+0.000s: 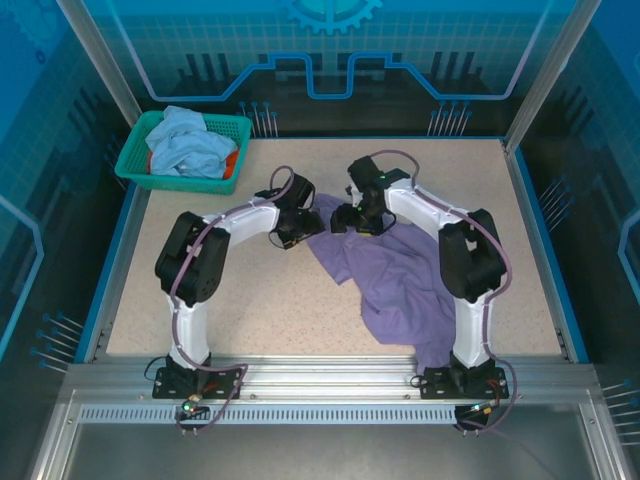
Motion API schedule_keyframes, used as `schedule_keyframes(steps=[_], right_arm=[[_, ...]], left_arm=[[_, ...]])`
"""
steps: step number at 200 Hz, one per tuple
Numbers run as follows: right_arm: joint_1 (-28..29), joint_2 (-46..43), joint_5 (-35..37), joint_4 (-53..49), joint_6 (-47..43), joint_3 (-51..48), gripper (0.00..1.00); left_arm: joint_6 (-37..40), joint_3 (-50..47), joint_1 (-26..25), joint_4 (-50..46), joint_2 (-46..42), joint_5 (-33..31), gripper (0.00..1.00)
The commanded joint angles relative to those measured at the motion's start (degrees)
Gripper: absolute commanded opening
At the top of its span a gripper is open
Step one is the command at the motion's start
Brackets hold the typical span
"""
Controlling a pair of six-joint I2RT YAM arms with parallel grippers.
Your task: Fold and stack the t-shirts
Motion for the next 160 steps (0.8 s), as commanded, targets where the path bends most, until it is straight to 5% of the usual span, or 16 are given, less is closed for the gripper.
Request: schedule_keyframes(steps=[1,26,71,101,134,160], right_arm=[[-0.7,3.0,1.5,-4.3,2.0,3.2,0.65],[-0.8,3.5,2.7,-4.6,2.7,3.5,0.56],[-1.3,3.8,1.5,-2.9,3.0,1.6,0.23],[-2.1,0.8,1.2,-0.5,3.0,-0.5,0.00],[-2.1,-4.6,-0.6,1.8,2.3,-3.6,0.00],[0.5,-6.3,1.6,2.2,1.3,-6.0,0.47]], left_arm=[[1.4,3.1,0.7,1.1,2.5,1.5,0.58],[1.5,3.6,1.5,1.9,4.5,1.1,0.47],[3.2,4.5,2.1,3.2,4.4,0.7,0.01],[4.8,4.5,2.1,3.7,1.9,0.0,0.00],[5.9,1.2,2.2,6.0,-5.0,-1.1,0.00],[6.2,-1.6,2.2,5.5,-9.8,-2.5,0.00]])
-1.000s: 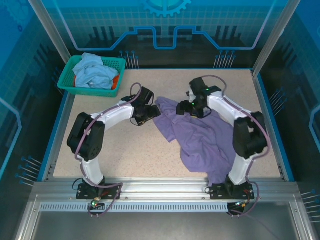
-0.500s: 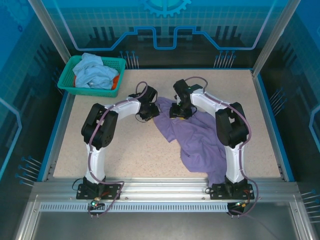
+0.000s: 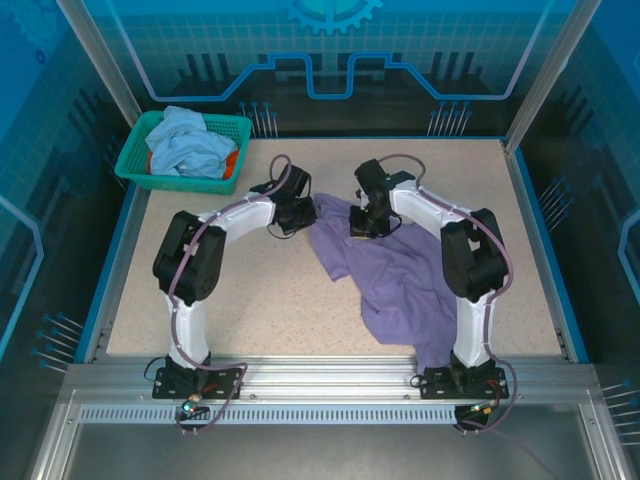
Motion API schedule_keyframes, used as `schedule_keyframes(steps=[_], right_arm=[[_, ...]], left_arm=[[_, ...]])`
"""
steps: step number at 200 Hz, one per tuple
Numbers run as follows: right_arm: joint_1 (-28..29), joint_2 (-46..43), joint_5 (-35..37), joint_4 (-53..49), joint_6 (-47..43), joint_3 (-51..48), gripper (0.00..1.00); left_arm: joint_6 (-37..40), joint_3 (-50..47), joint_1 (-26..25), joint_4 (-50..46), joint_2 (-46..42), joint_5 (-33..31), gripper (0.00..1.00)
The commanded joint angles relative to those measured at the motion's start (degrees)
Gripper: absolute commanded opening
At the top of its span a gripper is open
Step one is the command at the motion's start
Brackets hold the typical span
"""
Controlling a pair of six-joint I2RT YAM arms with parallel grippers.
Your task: Fold and stack the t-shirts
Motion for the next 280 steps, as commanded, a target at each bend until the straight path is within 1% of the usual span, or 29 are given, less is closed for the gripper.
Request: schedule_keyframes(steps=[1,10,39,72,112,139,149,154,170,184,209,221,247,266,280], right_arm=[[2.2,-3.7,0.7,1.6,-1.3,-2.3,0.48],[2.9,-3.8,2.2,2.2,-1.1,-3.1,0.54],[4.1,-0.7,2.7,1.6,-0.4,-1.8,0.57],[5.8,2.3,0.6,2.5,-0.3,0.8,0.57],[7.6,2.2,-1.6,5.6,0.1,0.0,0.56],[7.7,2.7,-0.5,5.6,0.6,-0.2,0.54],[7.7,3.5,-0.5,5.1,0.7,0.5,0.51],[7.7,4.0,-0.8,4.7,0.6,1.0,0.48],[7.7,4.8,-0.5,4.2,0.6,1.9,0.35],[7.6,4.3,0.2,4.1,0.7,1.9,0.21],[6.7,1.7,0.3,4.2,0.4,1.0,0.09],[5.9,-0.2,0.2,3.8,0.3,0.7,0.00],[4.0,-6.4,-1.2,3.3,-0.7,-1.4,0.00],[2.1,-13.9,-2.0,3.3,-1.2,-4.4,0.00],[-0.2,-20.1,-2.6,2.9,-1.6,-6.4,0.00]], left_arm=[[1.6,-2.5,0.5,0.9,-6.9,-2.4,0.00],[1.2,-4.0,0.7,1.0,-8.6,-3.0,0.00],[0.7,-7.4,0.9,1.6,-12.5,-2.3,0.00],[0.9,-8.6,0.8,1.4,-14.1,-2.0,0.00],[0.6,-9.5,0.8,1.6,-14.3,-1.6,0.00],[0.1,-10.2,0.8,2.0,-14.3,-0.8,0.00],[0.0,-10.4,0.8,2.2,-14.5,-0.6,0.00],[-0.1,-10.6,0.8,2.3,-14.5,-0.6,0.00],[-0.1,-10.9,0.8,2.4,-14.7,-0.6,0.00],[-0.1,-11.1,0.8,2.3,-14.9,-0.6,0.00],[0.3,-11.5,0.8,1.9,-16.0,-1.1,0.00],[0.6,-11.5,0.8,1.5,-16.8,-1.7,0.00],[1.4,-11.2,0.8,0.5,-19.9,-3.9,0.00],[2.8,-10.0,0.8,-1.0,-23.3,-6.3,0.00],[4.2,-8.8,0.9,-1.5,-27.3,-8.7,0.00]])
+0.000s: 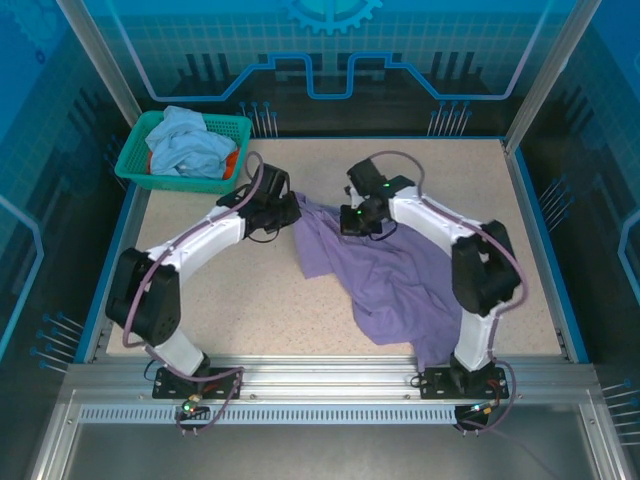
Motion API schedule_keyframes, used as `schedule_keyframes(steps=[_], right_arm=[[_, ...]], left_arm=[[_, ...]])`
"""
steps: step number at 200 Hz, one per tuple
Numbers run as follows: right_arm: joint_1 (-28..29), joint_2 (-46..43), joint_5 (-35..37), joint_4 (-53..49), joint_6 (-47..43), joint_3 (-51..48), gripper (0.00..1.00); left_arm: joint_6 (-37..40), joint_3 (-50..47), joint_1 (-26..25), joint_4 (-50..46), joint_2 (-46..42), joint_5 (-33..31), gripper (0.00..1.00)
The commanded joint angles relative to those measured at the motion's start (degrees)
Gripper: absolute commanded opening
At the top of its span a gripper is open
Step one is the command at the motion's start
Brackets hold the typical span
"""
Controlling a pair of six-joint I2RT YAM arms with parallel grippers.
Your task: Fold and stack the t-shirts
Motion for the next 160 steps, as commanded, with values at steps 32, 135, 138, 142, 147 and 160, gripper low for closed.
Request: schedule_keyframes(steps=[32,135,138,142,147,160], right_arm=[[-13.2,-24.2,-5.1,-4.6,-2.2,-2.5,0.00],[-26.5,-48.9,7.0,-7.6,-2.8,11.8,0.00],[-26.5,-49.0,7.0,-7.6,-2.8,12.0,0.00],[-26.5,-49.0,6.8,-7.7,-2.8,12.1,0.00],[-26.5,-49.0,6.5,-7.8,-2.7,12.5,0.00],[-26.5,-49.3,5.1,-7.6,-2.6,13.3,0.00]], left_arm=[[9.6,12.4,0.6,-5.6,-14.2,-11.1,0.00],[26.8,30.2,0.6,1.8,-29.9,-14.4,0.00],[26.9,30.3,0.5,1.7,-30.1,-14.4,0.00],[27.0,30.4,0.5,1.8,-30.5,-14.5,0.00],[27.1,30.7,0.5,2.0,-30.9,-14.1,0.00],[27.5,31.7,0.5,2.0,-31.9,-12.9,0.00]])
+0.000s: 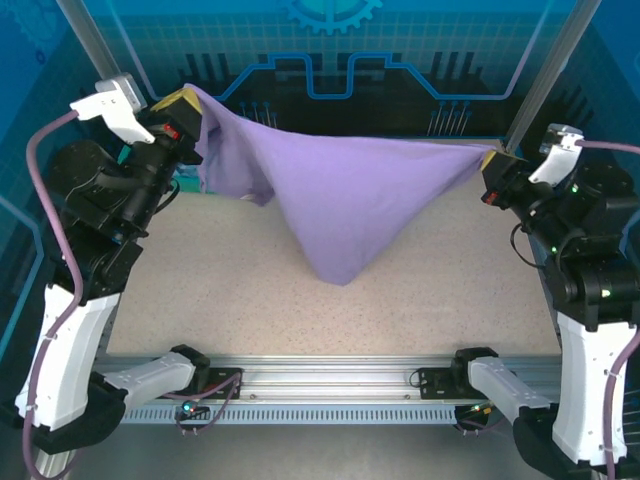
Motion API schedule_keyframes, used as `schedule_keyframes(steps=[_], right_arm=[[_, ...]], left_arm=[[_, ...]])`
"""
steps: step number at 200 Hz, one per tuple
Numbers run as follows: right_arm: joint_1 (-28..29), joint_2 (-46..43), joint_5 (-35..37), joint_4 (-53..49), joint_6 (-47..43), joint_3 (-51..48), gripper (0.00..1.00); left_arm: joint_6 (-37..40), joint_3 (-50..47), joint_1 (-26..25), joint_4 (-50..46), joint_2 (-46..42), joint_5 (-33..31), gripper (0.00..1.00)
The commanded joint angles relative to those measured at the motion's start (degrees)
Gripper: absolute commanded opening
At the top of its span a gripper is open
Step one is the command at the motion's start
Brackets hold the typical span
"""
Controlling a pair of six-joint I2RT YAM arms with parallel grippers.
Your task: Fold and stack the t-shirts
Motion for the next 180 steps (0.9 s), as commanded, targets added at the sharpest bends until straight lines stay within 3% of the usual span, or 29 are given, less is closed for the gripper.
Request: schedule_keyframes(steps=[1,96,160,180], right_arm=[[-1.0,0.9,1.1,-1.3,0.5,1.3,0.00],[-1.0,-0.8,1.0,-2.8,1.6,13.2,0.00],[-1.0,9.6,6.9,-8.2,-0.3,14.2,0.00],[-0.1,16.6,10.2,-9.6,-2.0,12.7,0.00]], left_arm=[[3.5,2.1,0.4,1.5,-0.8,-0.2,0.00],[1.5,14.5,0.5,-1.6,-2.0,10.0,0.00],[3.2,21.3,0.7,-7.9,11.1,9.1,0.00],[-0.7,22.1,5.9,-9.4,18.9,14.2,0.00]])
